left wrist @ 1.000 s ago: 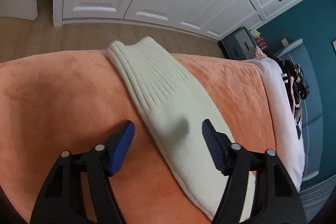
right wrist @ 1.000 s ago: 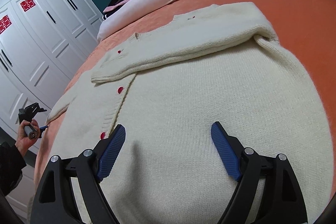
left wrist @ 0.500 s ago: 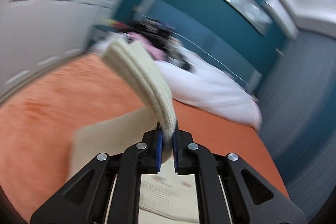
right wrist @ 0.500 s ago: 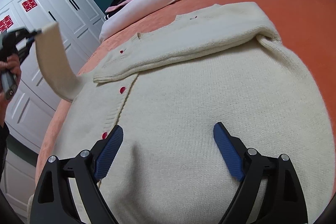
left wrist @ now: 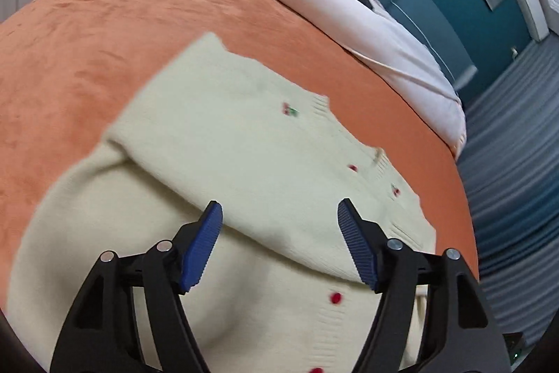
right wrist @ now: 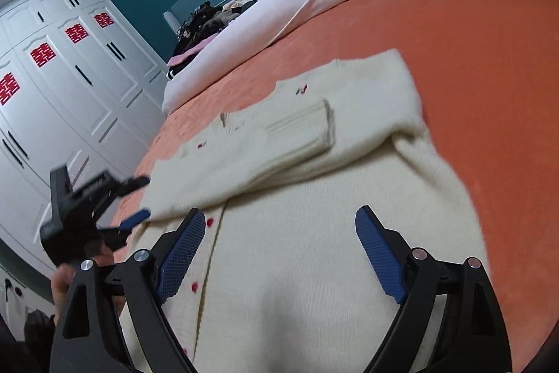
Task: Fold small clothes
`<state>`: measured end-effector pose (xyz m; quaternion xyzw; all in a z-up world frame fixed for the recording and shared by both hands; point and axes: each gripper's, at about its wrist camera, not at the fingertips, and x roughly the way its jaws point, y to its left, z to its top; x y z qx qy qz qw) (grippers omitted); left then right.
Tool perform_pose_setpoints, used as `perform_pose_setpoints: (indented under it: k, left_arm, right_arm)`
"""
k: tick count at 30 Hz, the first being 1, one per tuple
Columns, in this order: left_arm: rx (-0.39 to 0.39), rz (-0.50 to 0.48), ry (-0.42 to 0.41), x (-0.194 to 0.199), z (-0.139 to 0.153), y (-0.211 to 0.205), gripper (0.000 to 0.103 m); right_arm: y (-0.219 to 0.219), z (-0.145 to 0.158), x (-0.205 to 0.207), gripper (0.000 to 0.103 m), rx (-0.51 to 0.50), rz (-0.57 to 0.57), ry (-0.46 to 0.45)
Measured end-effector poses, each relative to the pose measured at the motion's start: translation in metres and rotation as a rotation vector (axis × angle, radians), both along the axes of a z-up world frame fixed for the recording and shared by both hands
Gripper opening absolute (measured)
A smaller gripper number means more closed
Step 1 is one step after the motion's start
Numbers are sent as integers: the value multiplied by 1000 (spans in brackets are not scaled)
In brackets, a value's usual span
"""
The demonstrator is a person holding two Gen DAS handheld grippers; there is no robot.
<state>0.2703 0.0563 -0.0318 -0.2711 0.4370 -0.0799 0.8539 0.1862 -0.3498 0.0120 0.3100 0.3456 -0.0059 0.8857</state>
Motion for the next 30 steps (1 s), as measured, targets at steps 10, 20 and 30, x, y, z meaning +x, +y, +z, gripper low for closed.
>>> perform_pose_setpoints:
  k: [10, 20, 30]
  left_arm:
    - [-294, 190, 107, 19, -38, 70, 31]
    - [-74, 77, -67, 42, -22, 34, 10]
    - [-69, 67, -135, 19, -59, 36, 10]
  right_arm:
    - [1, -36, 117, 12, -36, 30, 219]
    - [-32, -32, 121, 11, -89, 31, 193]
    - [38, 23, 125, 24, -163, 122, 66]
